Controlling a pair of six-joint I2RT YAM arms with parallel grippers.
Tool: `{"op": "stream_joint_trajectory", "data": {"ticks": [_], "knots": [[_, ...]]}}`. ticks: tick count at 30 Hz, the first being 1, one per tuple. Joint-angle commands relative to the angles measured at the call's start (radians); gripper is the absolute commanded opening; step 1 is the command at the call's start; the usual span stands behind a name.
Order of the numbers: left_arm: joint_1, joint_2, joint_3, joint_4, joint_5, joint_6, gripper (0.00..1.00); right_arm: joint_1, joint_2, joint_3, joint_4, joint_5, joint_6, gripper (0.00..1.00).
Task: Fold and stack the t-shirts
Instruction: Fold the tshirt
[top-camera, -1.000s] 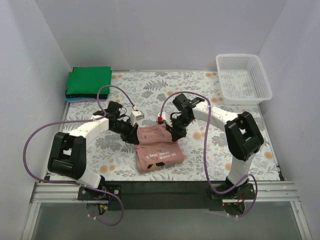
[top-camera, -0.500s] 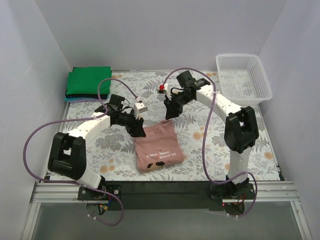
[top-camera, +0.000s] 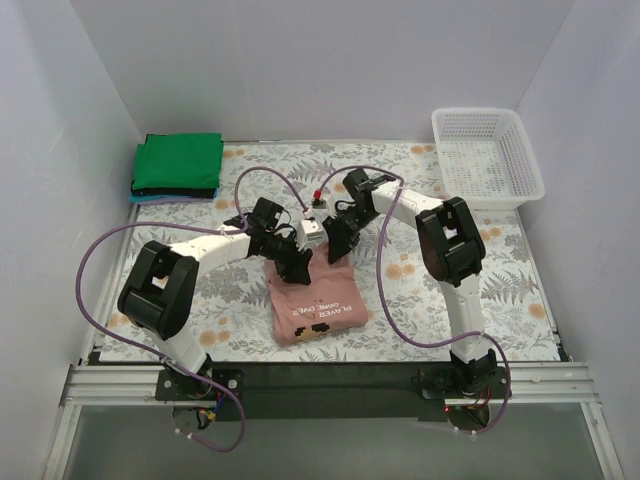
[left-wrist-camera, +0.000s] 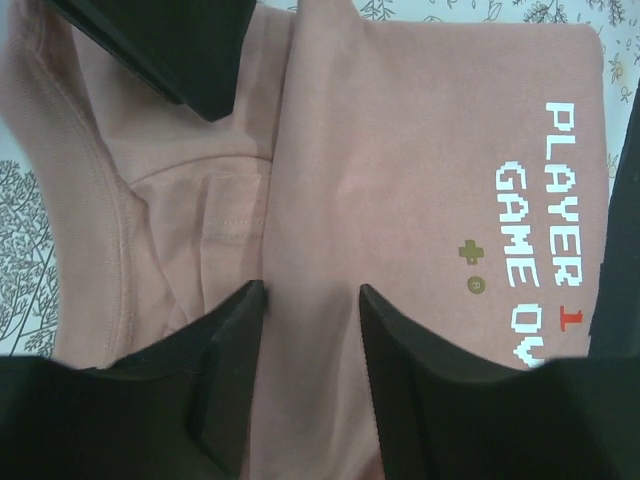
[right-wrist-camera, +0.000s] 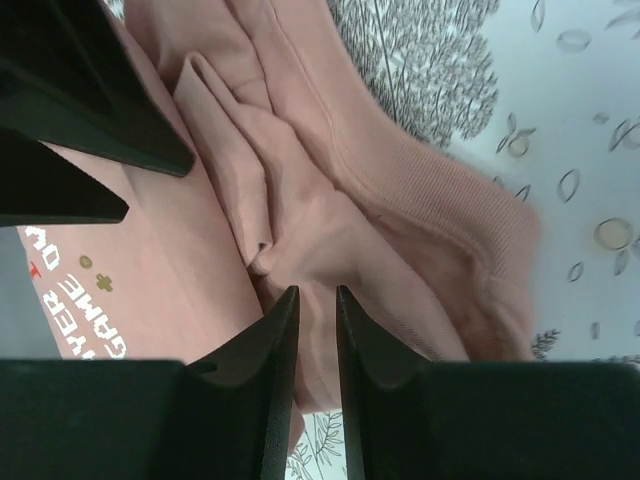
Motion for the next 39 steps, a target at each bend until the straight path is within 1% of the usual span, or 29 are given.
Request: {"op": "stream_joint_trajectory", "data": {"ticks": [1,4,6,8,11,12,14,16,19,21,23,28,32,39], "knots": [[-0.025,-0.030,0.003,0.009,-0.001,0.057,0.36,0.001,-0.072,-0.079,0.005,-0.002,-0.001,0.27],[-0.033,-0.046,-0.009,-0.002,0.014,0.071,0.27,0.001,-0.114,-0.155,0.006,-0.011,-0.012,0.26],[-0.038,-0.058,-0.014,-0.007,0.028,0.069,0.20,0.001,-0.155,-0.219,0.011,-0.022,-0.012,0.26],[-0.044,-0.063,-0.020,-0.017,0.034,0.075,0.13,0.001,-0.192,-0.241,0.013,-0.028,-0.011,0.26],[-0.047,-0.063,-0.018,-0.023,0.045,0.081,0.08,0.001,-0.209,-0.210,0.010,-0.031,0.008,0.26],[-0.048,-0.063,-0.017,-0.022,0.051,0.082,0.05,0.000,-0.207,-0.160,0.011,-0.034,0.015,0.26],[-0.053,-0.064,-0.009,-0.024,0.056,0.082,0.01,-0.003,-0.185,-0.103,0.011,-0.041,0.034,0.26],[-0.054,-0.069,-0.005,-0.025,0.057,0.083,0.00,-0.005,-0.157,-0.008,0.016,-0.068,0.067,0.26],[-0.058,-0.076,0.012,-0.028,0.053,0.085,0.00,-0.005,-0.079,0.089,0.048,-0.110,0.129,0.26],[-0.058,-0.078,0.018,-0.031,0.051,0.089,0.00,-0.002,-0.024,0.111,0.077,-0.146,0.172,0.26],[-0.059,-0.084,0.018,-0.036,0.042,0.092,0.00,0.007,0.018,0.129,0.109,-0.149,0.184,0.24],[-0.059,-0.109,0.008,-0.037,0.031,0.100,0.00,0.023,0.050,0.100,0.181,-0.178,0.239,0.23],[-0.058,-0.119,0.005,-0.036,0.025,0.101,0.00,0.032,0.084,0.094,0.198,-0.189,0.253,0.23],[-0.058,-0.130,0.035,-0.020,-0.011,0.109,0.00,0.038,0.113,-0.009,0.270,-0.147,0.275,0.23]]}}
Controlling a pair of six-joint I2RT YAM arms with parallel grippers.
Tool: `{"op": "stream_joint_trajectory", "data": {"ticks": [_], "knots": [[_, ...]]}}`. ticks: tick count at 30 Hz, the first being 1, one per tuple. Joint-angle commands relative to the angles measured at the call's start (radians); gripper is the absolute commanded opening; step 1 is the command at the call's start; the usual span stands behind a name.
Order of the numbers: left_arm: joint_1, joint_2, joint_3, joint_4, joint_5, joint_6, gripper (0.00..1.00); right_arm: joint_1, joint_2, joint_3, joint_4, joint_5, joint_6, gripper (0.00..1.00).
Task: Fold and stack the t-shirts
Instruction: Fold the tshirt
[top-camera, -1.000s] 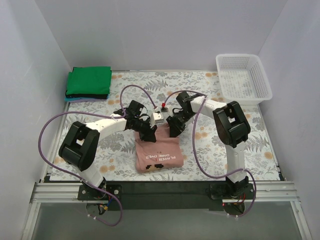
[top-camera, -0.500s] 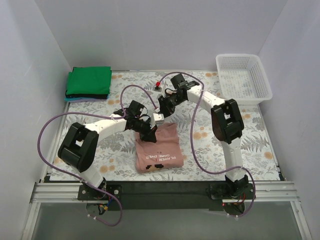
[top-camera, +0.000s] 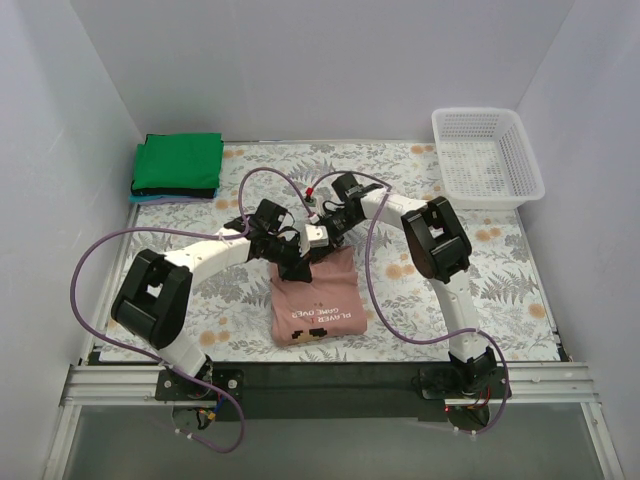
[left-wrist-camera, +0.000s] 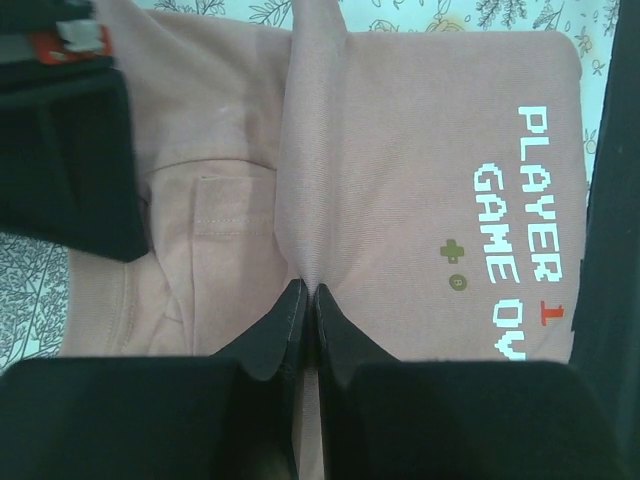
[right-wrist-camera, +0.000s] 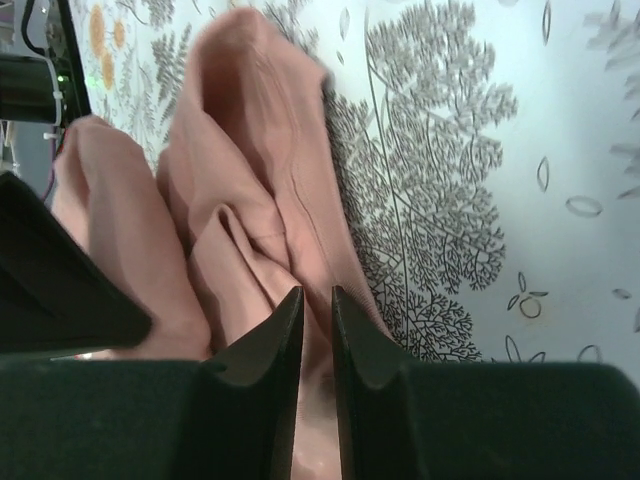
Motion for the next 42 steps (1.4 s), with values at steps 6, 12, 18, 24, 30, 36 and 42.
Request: {"op": "stream_joint_trajectory", "data": {"ticks": [6,12,18,24,30,36,42], "knots": [[-0.005,-0.052,0.107,0.043,-0.087,0.052,0.00,0.004,0.022,-0.082,0.051,-0.021,0.020,0.23],[0.026,0.023,0.164,0.099,-0.117,0.123,0.00,0.005,0.009,-0.092,0.051,-0.027,0.015,0.23],[0.046,0.074,0.152,0.125,-0.133,0.152,0.00,0.002,-0.012,-0.084,0.048,-0.001,0.012,0.23],[0.049,0.046,0.113,0.154,-0.121,0.128,0.00,-0.012,-0.050,0.006,0.017,0.091,-0.006,0.26],[0.049,0.018,0.124,0.145,-0.100,0.102,0.00,-0.016,-0.078,0.114,-0.009,0.063,0.012,0.27],[0.051,0.008,0.127,0.135,-0.112,0.098,0.00,-0.012,0.000,0.077,0.000,0.063,0.009,0.25],[0.100,0.032,0.184,0.137,-0.068,0.063,0.00,-0.003,0.042,0.020,0.009,0.054,-0.015,0.25]]}}
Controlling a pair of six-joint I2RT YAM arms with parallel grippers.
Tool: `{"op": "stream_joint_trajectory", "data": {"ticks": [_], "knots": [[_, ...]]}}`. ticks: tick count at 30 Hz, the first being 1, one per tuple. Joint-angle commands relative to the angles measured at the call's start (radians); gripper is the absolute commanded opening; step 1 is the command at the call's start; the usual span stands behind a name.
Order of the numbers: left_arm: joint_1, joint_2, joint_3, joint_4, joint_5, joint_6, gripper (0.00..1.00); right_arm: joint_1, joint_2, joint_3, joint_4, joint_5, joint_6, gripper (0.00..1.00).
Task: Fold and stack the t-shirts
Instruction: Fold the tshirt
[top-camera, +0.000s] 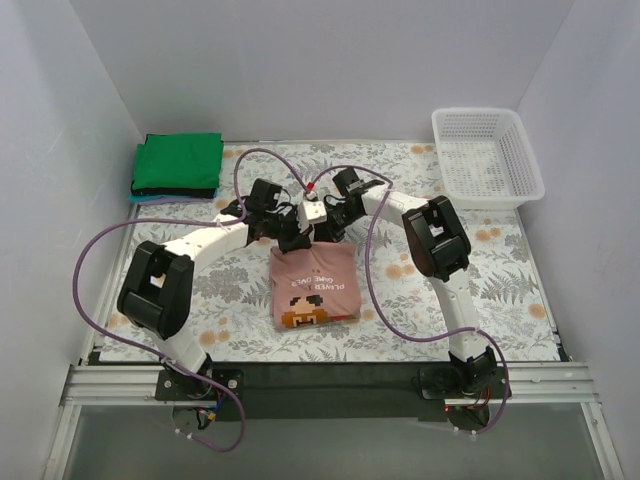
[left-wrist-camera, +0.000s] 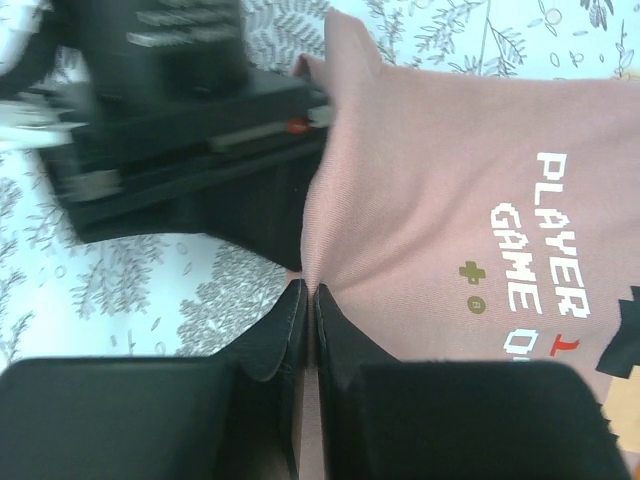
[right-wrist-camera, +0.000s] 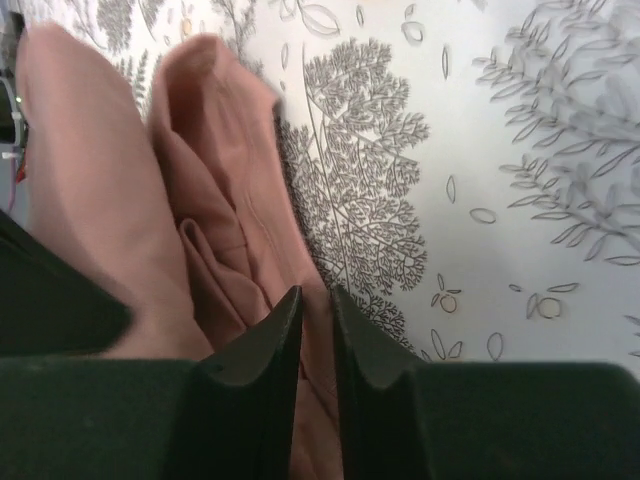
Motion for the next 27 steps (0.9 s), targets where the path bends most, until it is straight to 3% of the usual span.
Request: {"op": "stream_joint_trajectory", "data": {"ticks": [1,8,14,17,20,21,22,24,27], "knots": [[0.042,-0.022,0.072,0.015,0.043,-0.015,0.00,0.009,0.026,-0.035,-0.002,-0.012,-0.023,0.25],[0.050,0.041,0.069,0.032,0.055,0.000,0.00,0.009,0.012,-0.029,-0.003,-0.009,-0.032,0.25],[0.050,0.075,0.037,0.098,0.023,0.018,0.00,-0.012,-0.025,0.025,-0.016,0.108,-0.049,0.29],[0.051,0.093,0.043,0.110,0.012,0.029,0.00,-0.049,-0.054,0.066,-0.034,0.200,-0.060,0.36],[0.050,0.113,0.067,0.110,0.017,0.031,0.00,-0.094,-0.088,0.117,-0.042,0.300,-0.060,0.53],[0.051,0.118,0.073,0.110,0.021,0.029,0.03,-0.105,-0.096,0.134,-0.043,0.324,-0.054,0.65],[0.051,0.129,0.090,0.110,0.021,0.026,0.06,-0.115,-0.114,0.142,-0.042,0.329,-0.049,0.69],[0.051,0.141,0.116,0.110,0.000,-0.009,0.18,-0.151,-0.140,0.146,-0.042,0.341,-0.038,0.72],[0.068,0.146,0.185,0.112,-0.032,-0.124,0.28,-0.203,-0.206,0.145,-0.045,0.326,-0.023,0.72]]}}
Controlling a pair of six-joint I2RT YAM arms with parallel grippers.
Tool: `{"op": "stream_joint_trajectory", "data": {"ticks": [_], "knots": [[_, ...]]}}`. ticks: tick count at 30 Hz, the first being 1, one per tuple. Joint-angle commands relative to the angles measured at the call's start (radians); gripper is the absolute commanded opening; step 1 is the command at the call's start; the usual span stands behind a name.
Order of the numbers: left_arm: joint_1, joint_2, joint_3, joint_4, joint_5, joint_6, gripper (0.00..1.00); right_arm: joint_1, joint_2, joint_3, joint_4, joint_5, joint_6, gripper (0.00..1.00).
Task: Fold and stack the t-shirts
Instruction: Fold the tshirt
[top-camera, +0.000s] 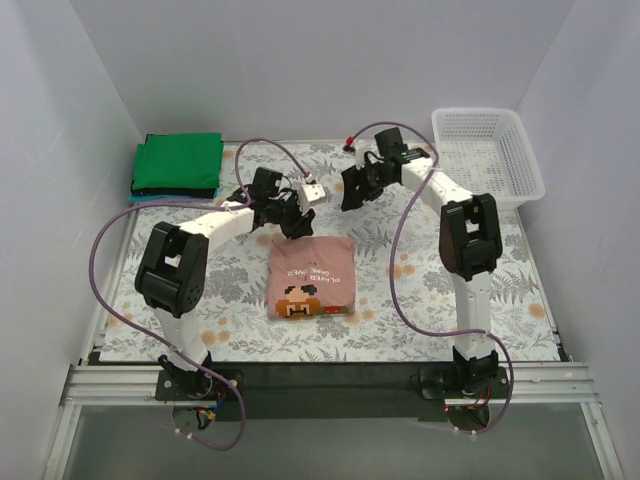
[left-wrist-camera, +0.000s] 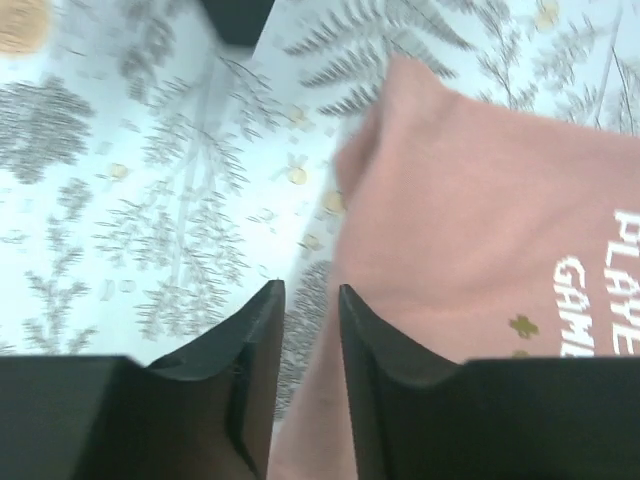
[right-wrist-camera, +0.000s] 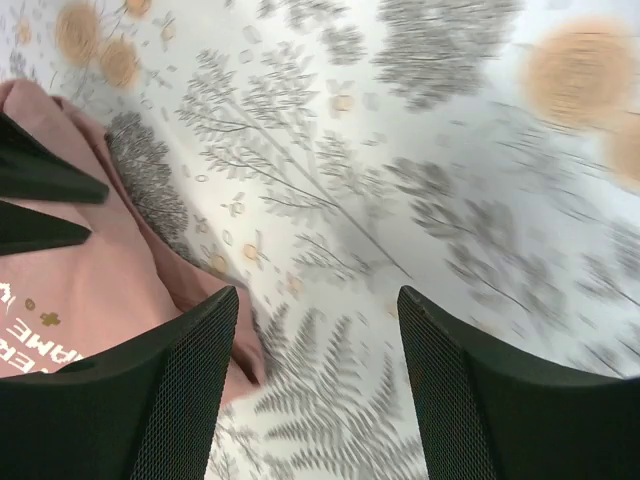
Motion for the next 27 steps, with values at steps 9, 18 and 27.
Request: {"op": "stream_joint_trajectory", "data": {"ticks": [9,18,27], "knots": [[0.129,-0.322,-0.128,0.016,0.313,-0.705,0.43,-0.082,-0.429,-0.377,0.117,-0.456,0.276,0.64],[0.130,-0.284,-0.396,0.397,0.452,-1.238,0.72,0.076,-0.445,-0.615,0.472,-0.496,0.570,0.98],[0.239,0.013,-0.355,0.504,0.405,-1.321,0.77,0.009,-0.133,-0.516,0.433,-0.285,0.526,0.98]]}}
